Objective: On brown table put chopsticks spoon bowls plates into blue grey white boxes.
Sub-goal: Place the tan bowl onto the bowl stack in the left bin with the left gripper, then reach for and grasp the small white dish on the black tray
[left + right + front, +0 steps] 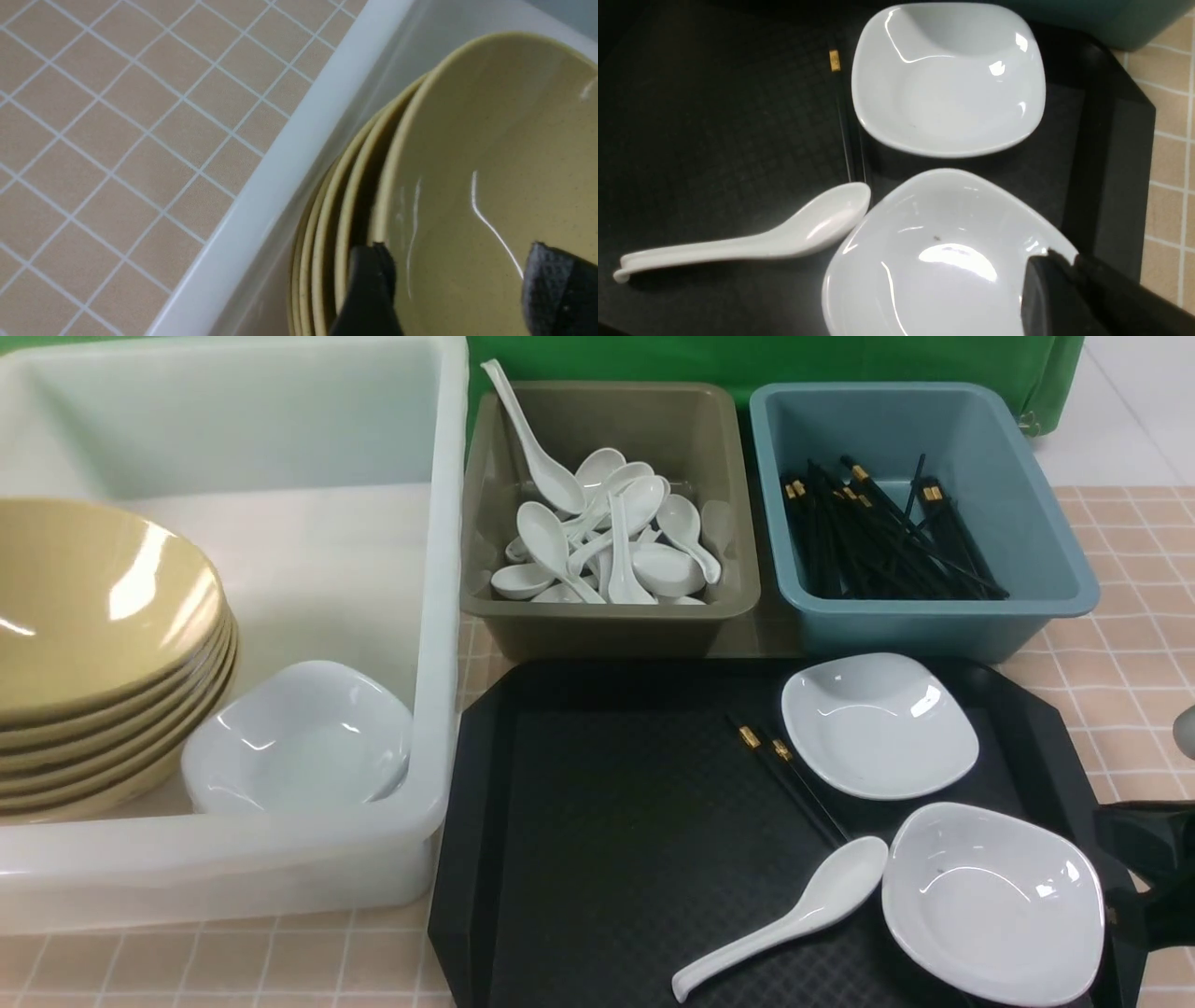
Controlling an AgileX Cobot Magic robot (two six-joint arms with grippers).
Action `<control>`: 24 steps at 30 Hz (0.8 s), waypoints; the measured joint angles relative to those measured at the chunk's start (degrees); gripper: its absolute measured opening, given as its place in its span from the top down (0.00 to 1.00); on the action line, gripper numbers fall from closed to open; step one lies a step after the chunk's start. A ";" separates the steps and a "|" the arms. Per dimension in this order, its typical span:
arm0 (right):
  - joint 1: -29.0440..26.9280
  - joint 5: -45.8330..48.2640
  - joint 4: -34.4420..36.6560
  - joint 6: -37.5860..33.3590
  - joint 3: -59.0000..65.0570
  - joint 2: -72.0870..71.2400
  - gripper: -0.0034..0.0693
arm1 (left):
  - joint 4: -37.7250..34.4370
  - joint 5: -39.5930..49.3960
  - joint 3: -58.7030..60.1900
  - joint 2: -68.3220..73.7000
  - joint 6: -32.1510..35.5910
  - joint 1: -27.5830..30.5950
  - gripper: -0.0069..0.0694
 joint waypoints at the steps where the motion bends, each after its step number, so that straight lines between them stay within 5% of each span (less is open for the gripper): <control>1: 0.00 0.00 0.00 0.00 0.00 0.00 0.82 | 0.00 0.19 0.00 -0.59 -0.05 0.00 0.32; 6: 0.00 1.61 0.00 -0.46 0.00 1.10 0.78 | -1.20 1.40 0.00 -6.48 -0.05 0.00 0.13; 11: 0.00 10.23 0.33 -2.88 -1.26 7.85 0.64 | -7.86 2.64 0.00 -16.48 5.57 -2.29 0.14; 14: 0.00 11.13 1.14 -4.67 -3.06 11.39 0.55 | -10.16 3.46 0.00 -21.35 10.33 -5.65 0.22; 18: 0.00 13.80 2.04 -5.42 -9.49 19.41 0.41 | -11.43 7.94 -0.05 -28.27 14.08 -11.74 0.50; 24: 0.00 16.99 1.75 -8.51 -15.99 28.86 0.38 | -13.39 15.74 2.09 -32.71 13.69 -16.07 0.87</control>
